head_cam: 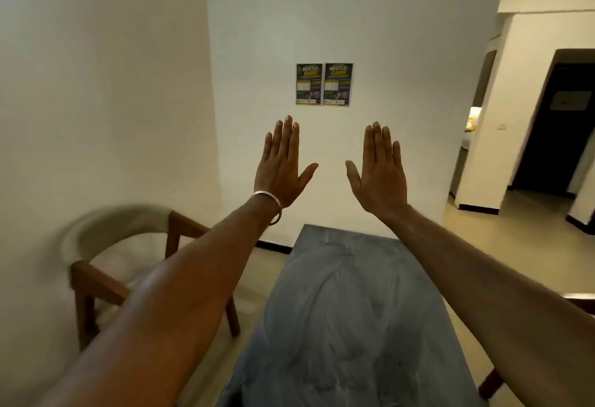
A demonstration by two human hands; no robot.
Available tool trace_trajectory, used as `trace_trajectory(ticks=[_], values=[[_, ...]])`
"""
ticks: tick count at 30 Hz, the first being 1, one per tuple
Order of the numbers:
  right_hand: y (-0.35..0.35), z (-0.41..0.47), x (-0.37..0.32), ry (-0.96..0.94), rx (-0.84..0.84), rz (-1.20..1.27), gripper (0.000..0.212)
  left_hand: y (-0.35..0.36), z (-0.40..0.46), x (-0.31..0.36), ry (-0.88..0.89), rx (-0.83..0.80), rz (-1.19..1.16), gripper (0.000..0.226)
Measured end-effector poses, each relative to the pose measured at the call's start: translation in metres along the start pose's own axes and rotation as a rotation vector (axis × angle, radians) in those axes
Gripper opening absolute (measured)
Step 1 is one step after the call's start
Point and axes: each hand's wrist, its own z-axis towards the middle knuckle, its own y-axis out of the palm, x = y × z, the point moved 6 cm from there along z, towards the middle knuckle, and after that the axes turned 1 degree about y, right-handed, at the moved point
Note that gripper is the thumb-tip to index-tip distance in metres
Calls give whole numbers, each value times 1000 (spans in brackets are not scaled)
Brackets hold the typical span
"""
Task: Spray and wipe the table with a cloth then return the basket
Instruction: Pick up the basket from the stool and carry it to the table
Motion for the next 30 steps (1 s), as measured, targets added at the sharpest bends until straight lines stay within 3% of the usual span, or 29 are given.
trace_trajectory(ticks=[12, 30], values=[[31, -70, -90, -98, -200, 190, 78, -61, -137, -80, -260, -217, 100, 84], [102, -136, -449, -386, -410, 467, 77, -216, -374, -345, -674, -284, 433, 85]])
